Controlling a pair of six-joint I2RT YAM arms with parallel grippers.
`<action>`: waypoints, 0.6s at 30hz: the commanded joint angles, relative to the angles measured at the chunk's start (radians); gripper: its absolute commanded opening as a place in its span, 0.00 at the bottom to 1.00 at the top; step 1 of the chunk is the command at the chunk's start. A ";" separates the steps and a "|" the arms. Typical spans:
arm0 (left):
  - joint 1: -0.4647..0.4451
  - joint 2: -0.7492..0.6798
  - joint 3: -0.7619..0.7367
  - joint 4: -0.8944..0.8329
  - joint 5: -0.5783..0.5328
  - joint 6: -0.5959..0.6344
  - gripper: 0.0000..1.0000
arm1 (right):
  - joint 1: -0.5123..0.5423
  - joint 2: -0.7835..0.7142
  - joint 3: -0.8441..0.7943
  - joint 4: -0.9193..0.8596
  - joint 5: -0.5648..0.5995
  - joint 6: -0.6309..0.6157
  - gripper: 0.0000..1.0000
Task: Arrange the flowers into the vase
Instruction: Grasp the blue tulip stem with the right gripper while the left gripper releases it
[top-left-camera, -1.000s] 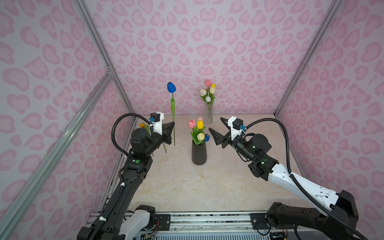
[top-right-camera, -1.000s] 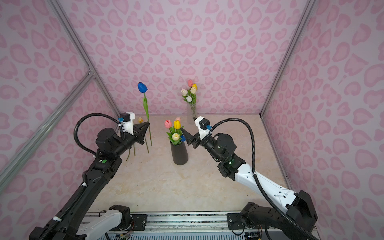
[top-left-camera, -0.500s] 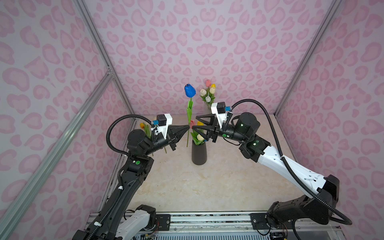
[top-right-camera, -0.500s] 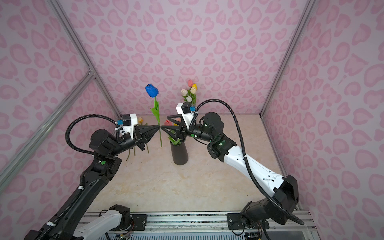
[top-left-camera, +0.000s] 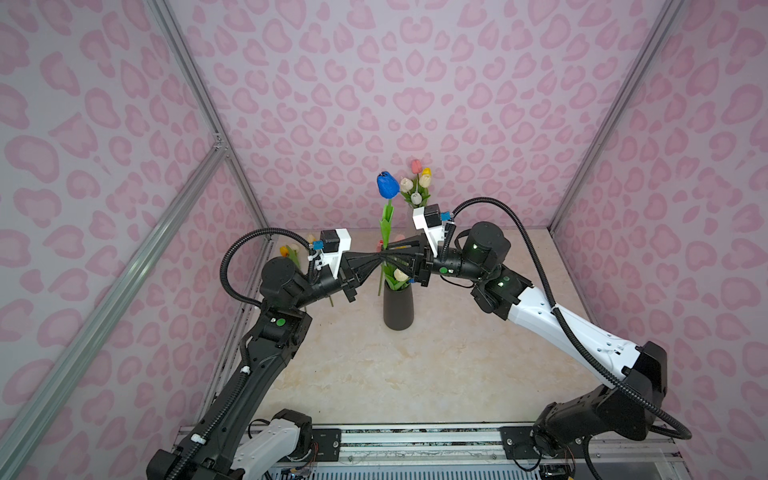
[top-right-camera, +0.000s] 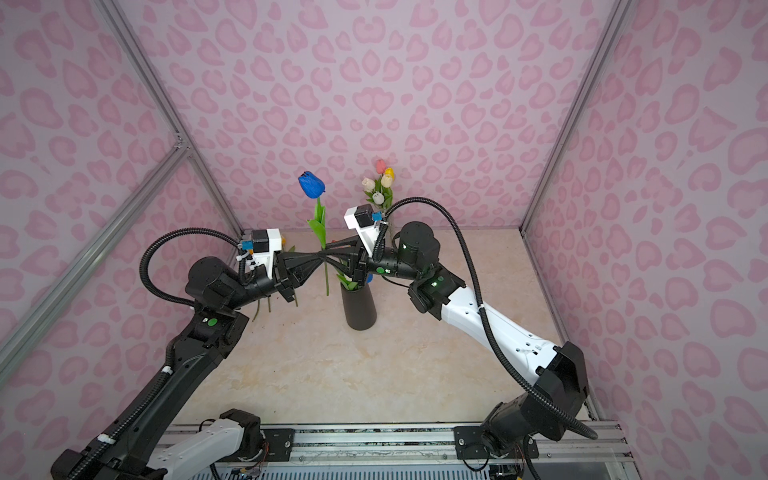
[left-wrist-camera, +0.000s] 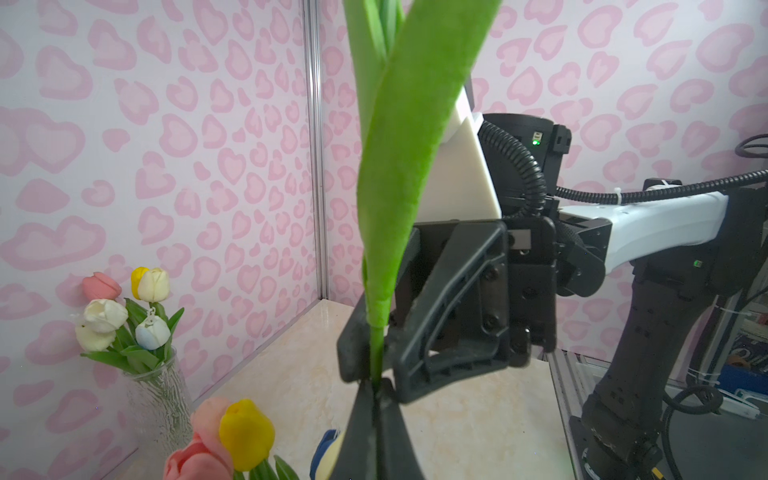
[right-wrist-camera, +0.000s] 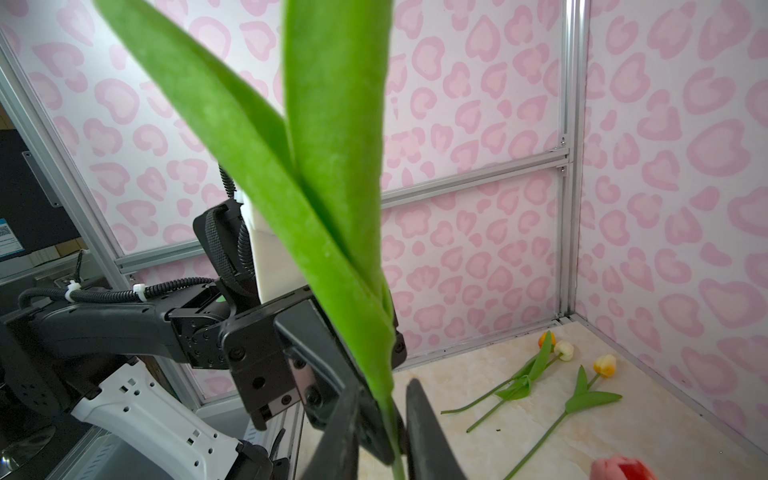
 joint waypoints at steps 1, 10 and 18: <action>-0.001 0.002 0.000 0.046 0.002 0.005 0.03 | 0.001 -0.008 -0.008 0.023 0.017 -0.020 0.14; -0.002 0.009 -0.005 0.047 0.006 0.011 0.03 | 0.001 -0.019 -0.014 0.028 0.037 -0.032 0.00; -0.003 -0.054 -0.113 0.139 -0.194 0.032 0.74 | -0.001 -0.045 -0.023 -0.008 0.109 -0.075 0.00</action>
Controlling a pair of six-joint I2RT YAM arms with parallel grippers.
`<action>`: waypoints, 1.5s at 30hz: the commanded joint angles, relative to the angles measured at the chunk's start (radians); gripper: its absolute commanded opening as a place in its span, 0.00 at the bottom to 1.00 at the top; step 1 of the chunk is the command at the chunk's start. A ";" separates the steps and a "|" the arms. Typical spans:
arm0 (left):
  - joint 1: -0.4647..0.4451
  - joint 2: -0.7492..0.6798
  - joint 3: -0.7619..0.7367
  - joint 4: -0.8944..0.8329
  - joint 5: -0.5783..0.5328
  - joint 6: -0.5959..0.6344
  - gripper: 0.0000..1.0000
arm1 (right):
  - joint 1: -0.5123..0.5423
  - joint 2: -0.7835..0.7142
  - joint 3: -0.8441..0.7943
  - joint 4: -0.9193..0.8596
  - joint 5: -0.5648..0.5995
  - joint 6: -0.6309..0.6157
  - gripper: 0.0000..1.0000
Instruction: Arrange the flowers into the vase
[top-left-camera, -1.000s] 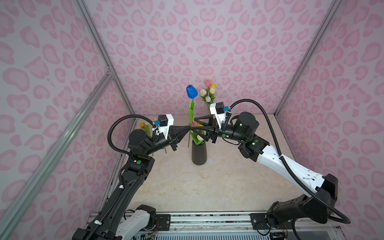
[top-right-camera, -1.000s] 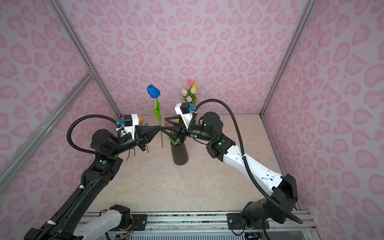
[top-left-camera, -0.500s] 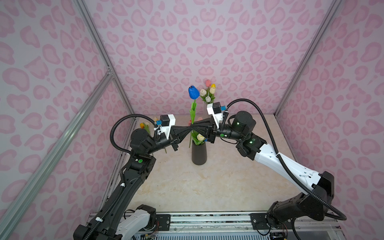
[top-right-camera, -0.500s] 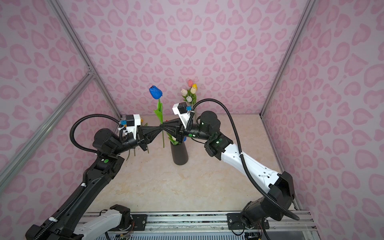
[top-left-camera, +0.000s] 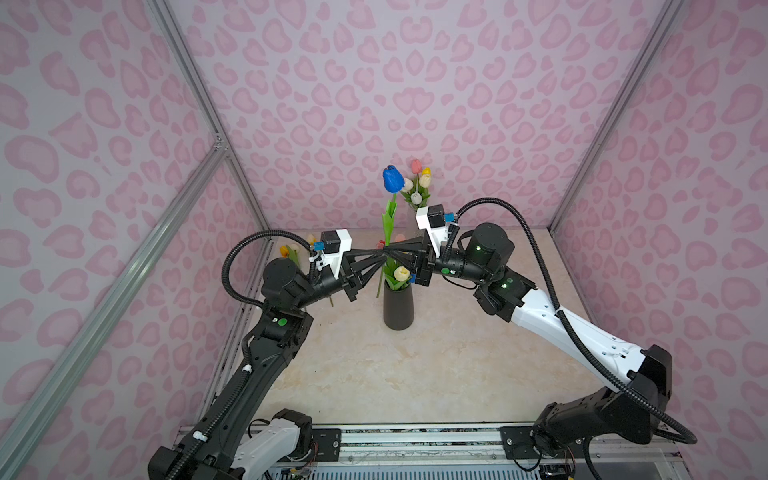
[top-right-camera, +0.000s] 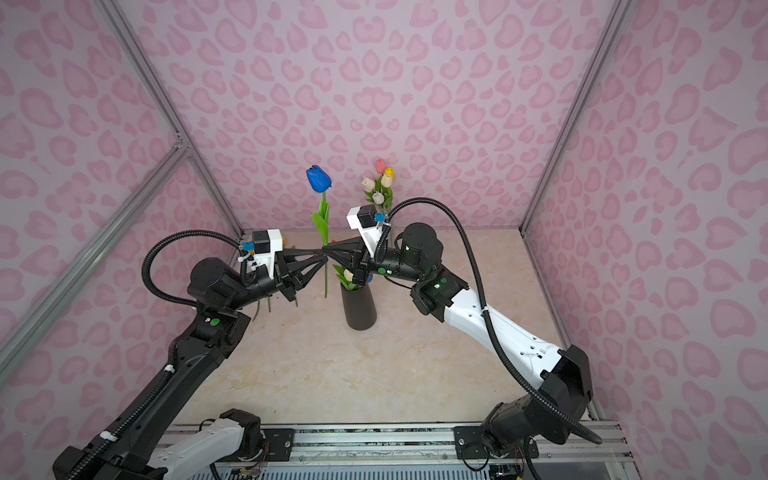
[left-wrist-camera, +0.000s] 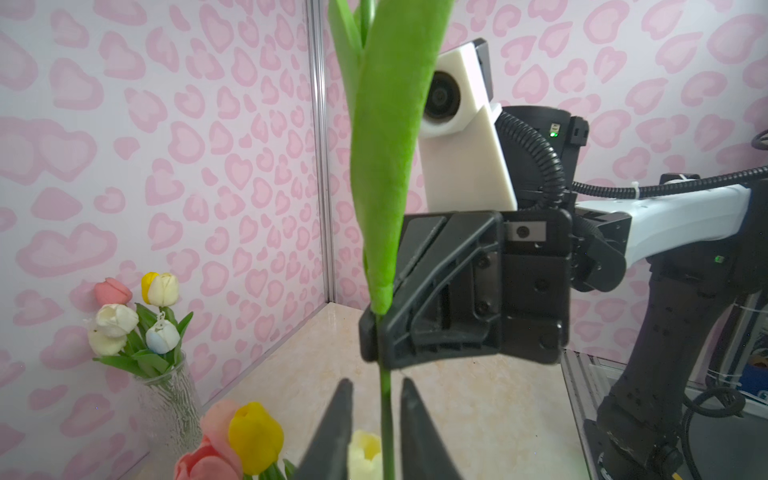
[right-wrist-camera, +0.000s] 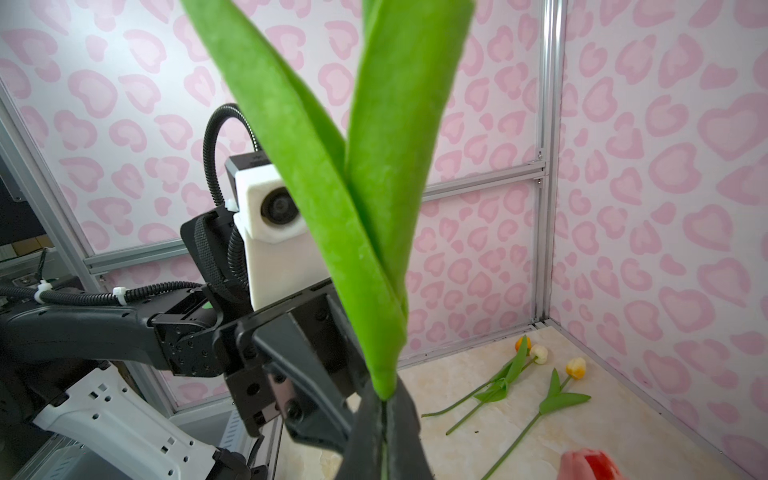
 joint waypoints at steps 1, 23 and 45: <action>0.001 -0.081 -0.130 0.155 -0.260 0.019 0.95 | -0.002 -0.026 -0.015 -0.007 0.066 -0.040 0.00; 0.250 0.297 -0.044 -0.295 -0.889 -0.151 0.59 | -0.311 0.026 -0.136 0.115 0.123 0.057 0.00; 0.249 0.366 0.019 -0.356 -0.864 -0.117 0.60 | -0.242 0.079 -0.255 0.262 0.087 0.025 0.00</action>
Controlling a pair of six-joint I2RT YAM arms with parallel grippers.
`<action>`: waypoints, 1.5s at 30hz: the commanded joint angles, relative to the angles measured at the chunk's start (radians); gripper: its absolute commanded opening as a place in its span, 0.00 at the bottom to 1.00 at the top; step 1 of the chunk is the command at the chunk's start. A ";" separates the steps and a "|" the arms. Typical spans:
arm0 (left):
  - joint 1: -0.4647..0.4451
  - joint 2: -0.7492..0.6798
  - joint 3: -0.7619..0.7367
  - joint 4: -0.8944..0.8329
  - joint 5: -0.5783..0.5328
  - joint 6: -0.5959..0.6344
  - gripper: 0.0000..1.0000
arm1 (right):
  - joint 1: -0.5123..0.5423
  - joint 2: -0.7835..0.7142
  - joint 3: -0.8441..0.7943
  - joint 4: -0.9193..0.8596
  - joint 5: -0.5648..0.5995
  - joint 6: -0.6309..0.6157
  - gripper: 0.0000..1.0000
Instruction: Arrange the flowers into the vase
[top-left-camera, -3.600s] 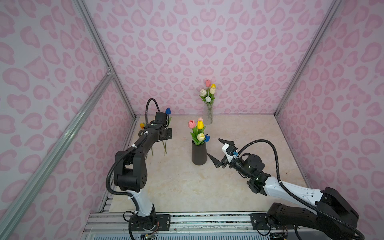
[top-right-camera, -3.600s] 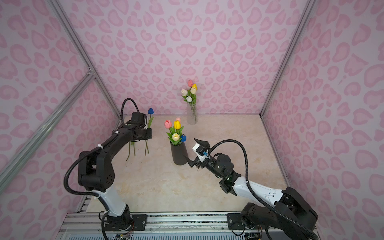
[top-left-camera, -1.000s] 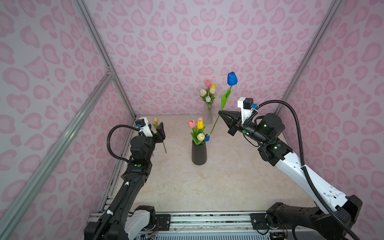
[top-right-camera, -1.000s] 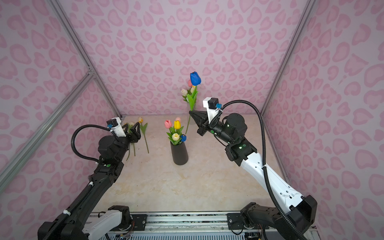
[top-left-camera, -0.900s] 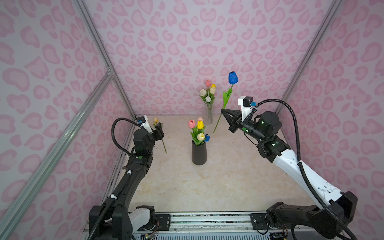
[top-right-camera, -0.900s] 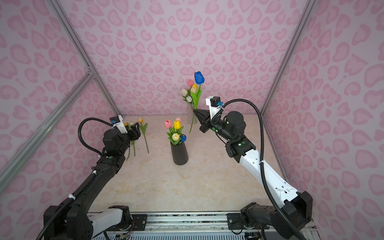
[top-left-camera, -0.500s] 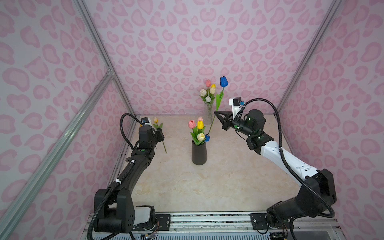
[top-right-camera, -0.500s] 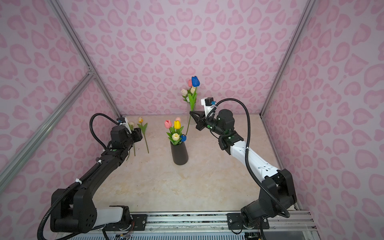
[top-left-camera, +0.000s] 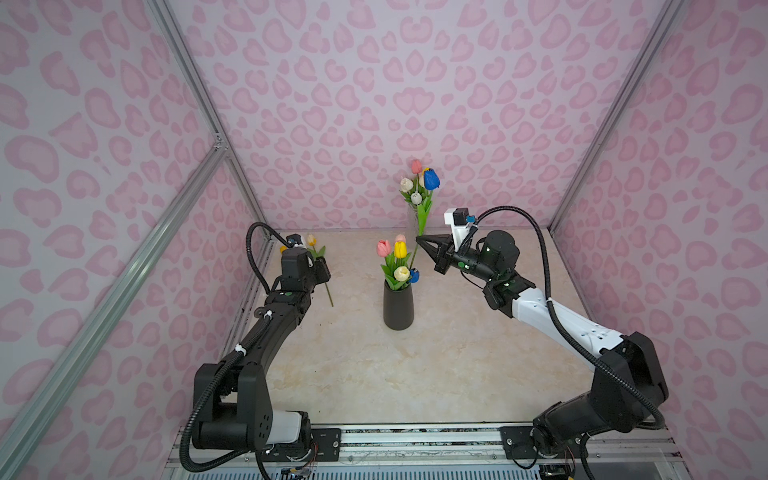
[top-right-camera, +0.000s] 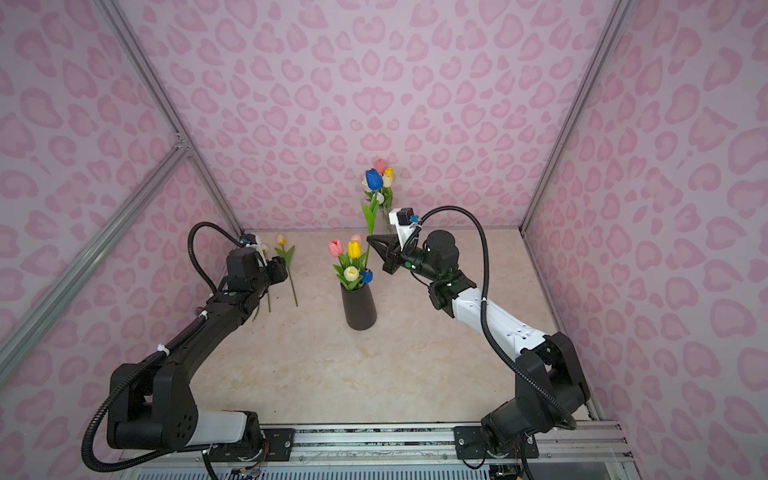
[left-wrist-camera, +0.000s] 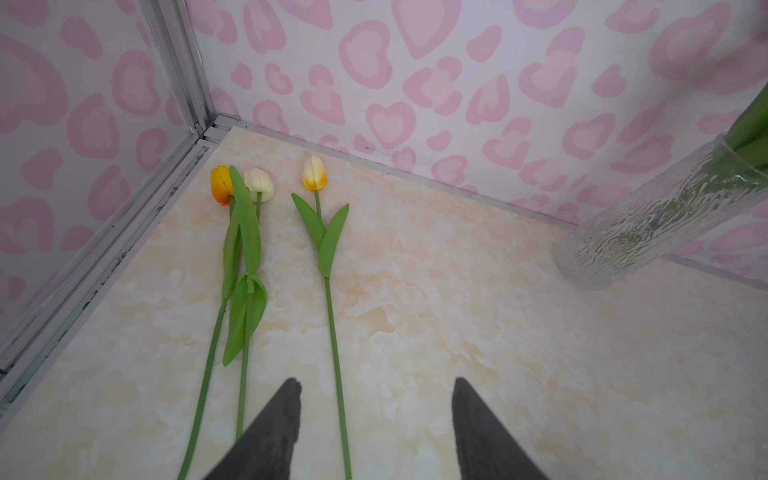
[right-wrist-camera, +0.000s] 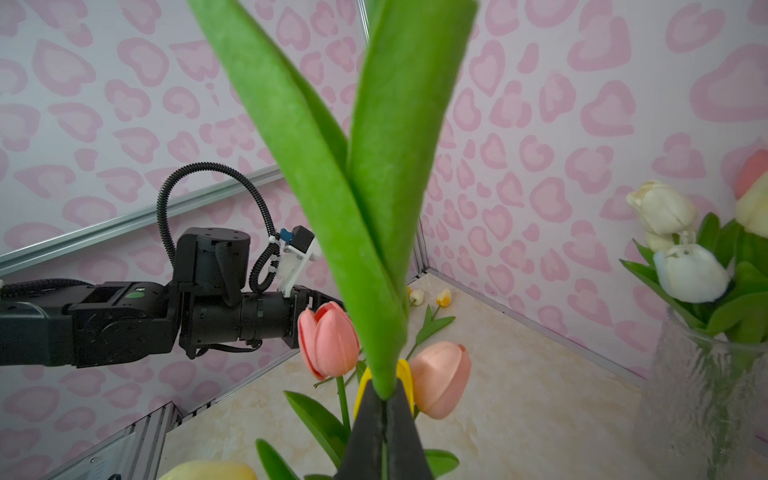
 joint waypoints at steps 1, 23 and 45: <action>0.001 -0.009 -0.002 0.018 0.013 0.017 0.60 | 0.008 0.014 -0.023 0.053 0.001 -0.032 0.00; 0.004 0.384 0.302 -0.369 -0.060 0.024 0.54 | 0.073 0.069 -0.207 0.164 0.008 -0.292 0.23; 0.004 0.421 0.337 -0.395 -0.076 0.051 0.41 | 0.081 0.031 -0.161 0.109 0.094 -0.287 0.08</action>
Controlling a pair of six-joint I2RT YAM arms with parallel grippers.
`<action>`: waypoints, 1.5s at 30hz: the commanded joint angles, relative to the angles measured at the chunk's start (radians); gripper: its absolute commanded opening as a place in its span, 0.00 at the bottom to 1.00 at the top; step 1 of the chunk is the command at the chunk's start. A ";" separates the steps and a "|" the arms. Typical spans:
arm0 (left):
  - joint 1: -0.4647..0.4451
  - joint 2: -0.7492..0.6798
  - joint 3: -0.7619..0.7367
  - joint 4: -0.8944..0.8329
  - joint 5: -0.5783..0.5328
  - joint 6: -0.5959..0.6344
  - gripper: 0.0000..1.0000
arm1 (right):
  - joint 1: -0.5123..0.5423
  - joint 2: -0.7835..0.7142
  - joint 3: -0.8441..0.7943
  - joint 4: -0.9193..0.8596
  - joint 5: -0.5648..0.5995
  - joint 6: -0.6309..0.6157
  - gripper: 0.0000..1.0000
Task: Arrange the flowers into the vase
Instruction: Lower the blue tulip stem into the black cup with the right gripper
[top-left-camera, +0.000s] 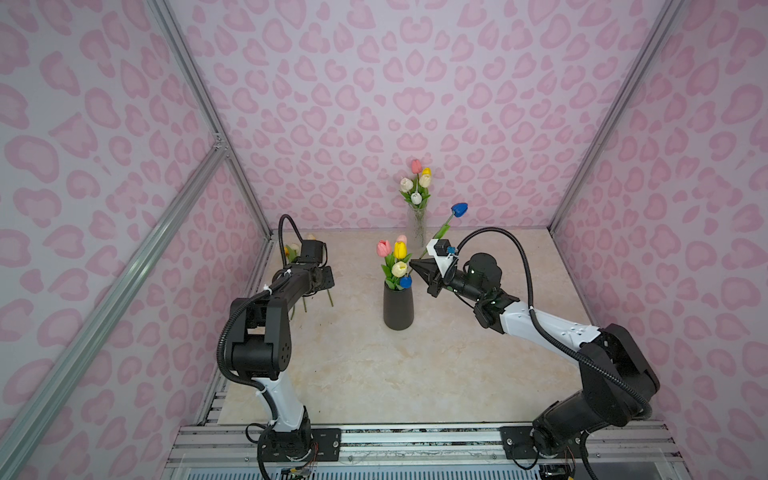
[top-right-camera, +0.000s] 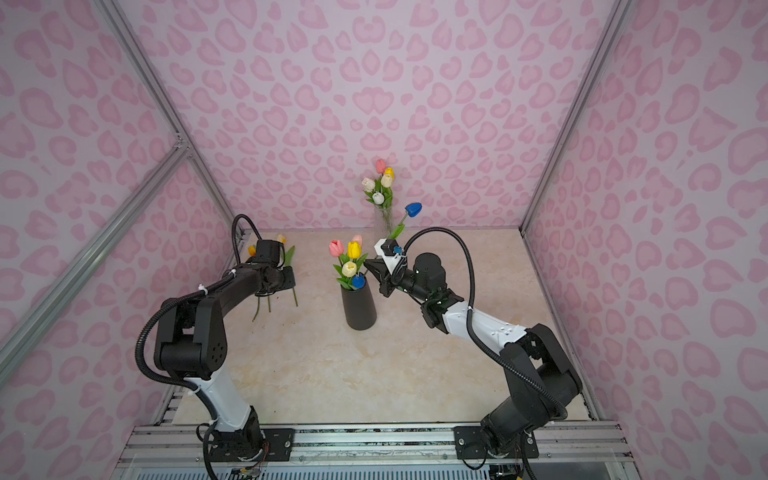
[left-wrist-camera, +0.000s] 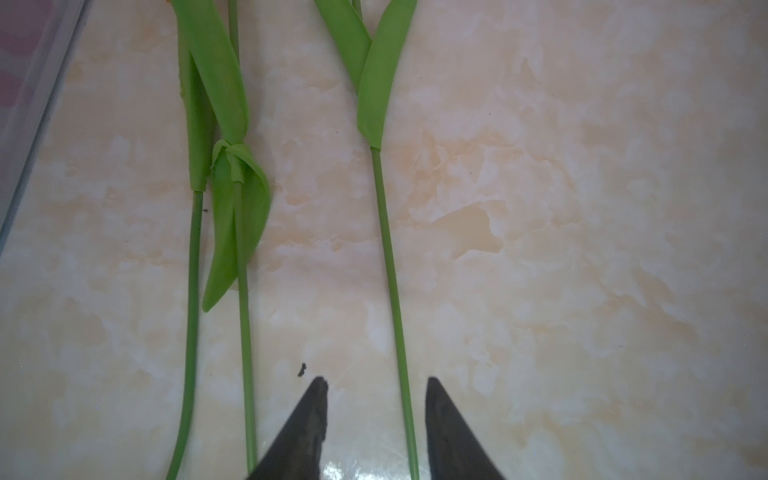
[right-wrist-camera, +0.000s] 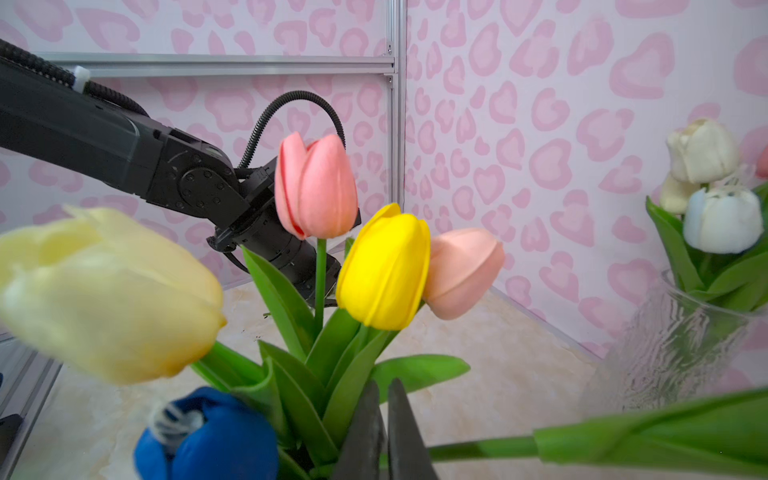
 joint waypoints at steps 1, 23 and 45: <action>0.000 -0.021 0.009 0.001 -0.017 0.012 0.40 | 0.008 -0.010 0.019 -0.010 0.022 -0.007 0.08; 0.001 0.020 0.035 -0.024 -0.027 0.001 0.40 | -0.121 -0.236 -0.100 -0.073 0.134 0.443 0.43; 0.001 -0.004 0.032 -0.033 -0.025 0.017 0.41 | -0.093 0.068 0.064 0.081 0.002 0.552 0.39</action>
